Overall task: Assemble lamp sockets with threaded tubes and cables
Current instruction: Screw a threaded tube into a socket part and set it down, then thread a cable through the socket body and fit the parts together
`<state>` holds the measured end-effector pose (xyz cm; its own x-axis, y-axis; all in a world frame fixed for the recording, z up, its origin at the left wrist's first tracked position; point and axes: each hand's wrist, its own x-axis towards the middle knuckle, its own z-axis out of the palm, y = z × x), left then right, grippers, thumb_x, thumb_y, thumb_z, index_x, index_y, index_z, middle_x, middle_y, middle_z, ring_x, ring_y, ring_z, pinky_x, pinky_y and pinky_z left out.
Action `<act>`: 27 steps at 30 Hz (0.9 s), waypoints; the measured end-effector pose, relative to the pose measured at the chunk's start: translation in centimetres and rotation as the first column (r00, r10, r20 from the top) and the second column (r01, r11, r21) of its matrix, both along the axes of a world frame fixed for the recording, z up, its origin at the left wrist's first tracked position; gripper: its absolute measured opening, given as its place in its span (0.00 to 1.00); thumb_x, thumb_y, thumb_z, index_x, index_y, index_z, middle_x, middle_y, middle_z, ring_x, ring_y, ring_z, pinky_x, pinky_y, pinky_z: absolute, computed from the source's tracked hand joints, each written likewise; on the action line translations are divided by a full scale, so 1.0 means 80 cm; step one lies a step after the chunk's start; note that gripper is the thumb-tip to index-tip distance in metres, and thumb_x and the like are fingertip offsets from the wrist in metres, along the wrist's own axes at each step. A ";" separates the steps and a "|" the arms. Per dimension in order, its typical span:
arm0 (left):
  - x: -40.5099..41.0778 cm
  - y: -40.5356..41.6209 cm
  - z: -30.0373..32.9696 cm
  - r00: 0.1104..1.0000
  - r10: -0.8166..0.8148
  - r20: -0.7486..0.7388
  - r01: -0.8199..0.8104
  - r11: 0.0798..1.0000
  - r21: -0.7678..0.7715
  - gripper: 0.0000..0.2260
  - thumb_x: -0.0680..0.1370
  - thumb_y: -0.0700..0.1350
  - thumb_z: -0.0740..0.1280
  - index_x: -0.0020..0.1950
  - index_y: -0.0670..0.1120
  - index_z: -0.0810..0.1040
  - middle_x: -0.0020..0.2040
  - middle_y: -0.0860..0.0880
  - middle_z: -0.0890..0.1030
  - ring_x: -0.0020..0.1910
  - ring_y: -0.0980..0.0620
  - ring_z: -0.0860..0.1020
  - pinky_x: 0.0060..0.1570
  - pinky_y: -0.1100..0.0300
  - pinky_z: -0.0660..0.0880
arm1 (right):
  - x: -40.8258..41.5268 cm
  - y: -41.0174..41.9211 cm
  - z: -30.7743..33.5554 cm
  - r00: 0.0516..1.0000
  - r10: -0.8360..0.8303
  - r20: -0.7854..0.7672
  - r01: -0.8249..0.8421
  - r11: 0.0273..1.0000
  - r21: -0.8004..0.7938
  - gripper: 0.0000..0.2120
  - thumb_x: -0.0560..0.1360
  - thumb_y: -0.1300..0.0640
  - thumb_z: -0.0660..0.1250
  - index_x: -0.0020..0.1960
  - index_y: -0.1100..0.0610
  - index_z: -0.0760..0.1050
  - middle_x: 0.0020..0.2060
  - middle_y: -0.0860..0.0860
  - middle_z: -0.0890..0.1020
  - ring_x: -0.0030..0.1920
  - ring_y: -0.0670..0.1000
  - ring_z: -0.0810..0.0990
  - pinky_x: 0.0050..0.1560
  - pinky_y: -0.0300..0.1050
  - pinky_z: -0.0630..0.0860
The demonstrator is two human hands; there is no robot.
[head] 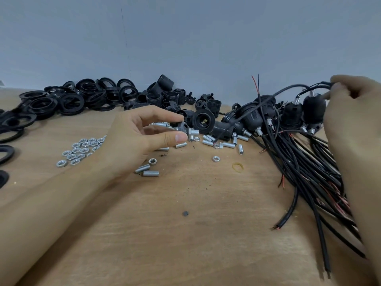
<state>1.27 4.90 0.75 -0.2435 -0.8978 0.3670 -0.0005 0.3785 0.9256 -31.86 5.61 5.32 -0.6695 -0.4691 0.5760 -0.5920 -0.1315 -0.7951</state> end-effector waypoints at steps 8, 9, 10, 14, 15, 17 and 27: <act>0.002 -0.001 -0.002 1.000 -0.009 0.016 0.009 1.000 -0.003 0.14 0.63 0.48 0.79 0.48 0.54 0.86 0.51 0.51 0.86 0.47 0.52 0.85 0.50 0.50 0.83 | 0.015 -0.002 -0.009 0.993 -0.058 -0.100 0.037 0.980 -0.196 0.17 0.76 0.45 0.58 0.61 0.45 0.77 0.45 0.41 0.83 0.50 0.43 0.81 0.60 0.49 0.75; 0.002 -0.001 -0.002 1.000 -0.011 0.018 0.011 1.000 -0.005 0.14 0.63 0.48 0.79 0.48 0.54 0.86 0.51 0.51 0.86 0.47 0.52 0.85 0.50 0.52 0.83 | 0.016 -0.003 -0.011 0.990 -0.063 -0.127 0.037 0.979 -0.200 0.15 0.76 0.45 0.58 0.60 0.43 0.76 0.44 0.39 0.82 0.50 0.44 0.81 0.60 0.51 0.75; 0.002 -0.002 -0.002 1.000 -0.010 0.019 0.010 1.000 -0.009 0.14 0.63 0.48 0.79 0.48 0.53 0.86 0.51 0.51 0.86 0.47 0.53 0.85 0.49 0.54 0.83 | 0.018 -0.004 -0.012 0.986 -0.068 -0.153 0.034 0.977 -0.212 0.13 0.77 0.46 0.59 0.59 0.42 0.76 0.42 0.37 0.81 0.50 0.46 0.81 0.59 0.52 0.75; 0.002 -0.002 0.000 1.000 -0.007 0.010 0.008 1.000 -0.011 0.15 0.61 0.49 0.80 0.48 0.53 0.86 0.51 0.51 0.86 0.46 0.53 0.85 0.47 0.58 0.82 | 0.022 -0.008 -0.015 0.996 -0.026 -0.085 -0.002 0.951 -0.311 0.11 0.77 0.48 0.61 0.55 0.45 0.79 0.45 0.42 0.83 0.47 0.42 0.82 0.53 0.43 0.78; 0.002 -0.002 0.000 1.000 -0.004 0.010 0.004 1.000 -0.008 0.16 0.61 0.50 0.80 0.47 0.53 0.86 0.51 0.51 0.86 0.46 0.53 0.85 0.47 0.58 0.82 | 0.022 -0.009 -0.015 0.999 -0.004 -0.046 -0.011 0.950 -0.311 0.10 0.76 0.49 0.61 0.53 0.44 0.79 0.43 0.43 0.83 0.45 0.41 0.82 0.51 0.42 0.78; 0.002 -0.002 0.000 1.000 -0.001 0.004 0.001 1.000 -0.003 0.16 0.61 0.49 0.79 0.48 0.52 0.86 0.51 0.51 0.86 0.46 0.53 0.85 0.46 0.59 0.81 | 0.021 -0.013 -0.016 0.998 0.049 0.040 -0.037 0.967 -0.251 0.08 0.75 0.51 0.62 0.48 0.47 0.80 0.38 0.43 0.83 0.39 0.42 0.82 0.45 0.44 0.79; 0.003 -0.003 -0.001 1.000 -0.002 0.000 0.002 1.000 0.006 0.17 0.61 0.49 0.81 0.49 0.53 0.85 0.52 0.52 0.86 0.46 0.54 0.85 0.46 0.62 0.80 | 0.020 -0.009 -0.008 0.996 -0.075 -0.048 0.057 0.952 -0.302 0.17 0.77 0.42 0.56 0.54 0.52 0.74 0.55 0.52 0.79 0.54 0.45 0.77 0.54 0.36 0.72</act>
